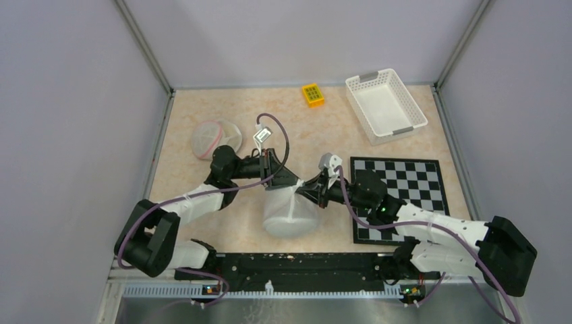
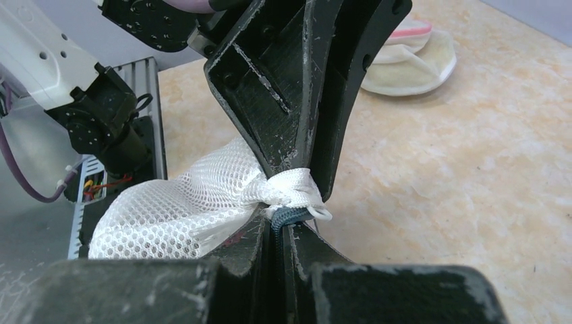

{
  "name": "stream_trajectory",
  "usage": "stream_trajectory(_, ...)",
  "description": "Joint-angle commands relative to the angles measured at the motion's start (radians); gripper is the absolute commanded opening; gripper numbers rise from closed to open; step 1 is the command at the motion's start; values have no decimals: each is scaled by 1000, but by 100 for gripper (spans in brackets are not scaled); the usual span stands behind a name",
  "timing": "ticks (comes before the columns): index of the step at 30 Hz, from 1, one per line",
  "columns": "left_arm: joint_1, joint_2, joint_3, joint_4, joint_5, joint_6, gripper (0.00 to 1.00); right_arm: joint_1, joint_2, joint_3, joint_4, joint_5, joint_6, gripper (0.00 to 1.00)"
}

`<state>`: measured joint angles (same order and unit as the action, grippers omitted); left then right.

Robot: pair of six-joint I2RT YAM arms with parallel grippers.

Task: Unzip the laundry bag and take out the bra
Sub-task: Unzip the laundry bag at the center of the board.

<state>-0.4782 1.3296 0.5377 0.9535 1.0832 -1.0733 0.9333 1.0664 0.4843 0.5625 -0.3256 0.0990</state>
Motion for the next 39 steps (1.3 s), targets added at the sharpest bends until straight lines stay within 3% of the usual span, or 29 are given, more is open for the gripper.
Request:
stream_trajectory(1,-45,-40,56,-27,5,55,34,44,5,52,103,-61,-12,0)
stream_trajectory(3,23,-90,42,-125,15,129,44,33,-12,51,82,-58,-18,0)
stream_trajectory(9,214,-255,81,-596,49,487,50,-16,-44,42,51,-60,-23,0)
stream_trajectory(15,364,-273,171,-846,167,765,65,-21,-52,43,49,-73,-50,0)
stream_trajectory(17,338,-267,233,-953,233,925,69,-21,-52,46,54,-91,-60,0)
stream_trajectory(20,270,-271,311,-1132,191,1186,73,-19,-44,53,54,-117,-70,0)
stream_trajectory(27,57,-250,391,-1278,57,1492,77,-19,-34,73,44,-136,-86,0)
stream_trajectory(34,-38,-205,417,-1335,-90,1627,67,-18,-40,89,28,-165,-78,0)
stream_trajectory(39,-55,-207,423,-1391,-75,1679,38,-19,-40,100,-14,-153,-76,0)
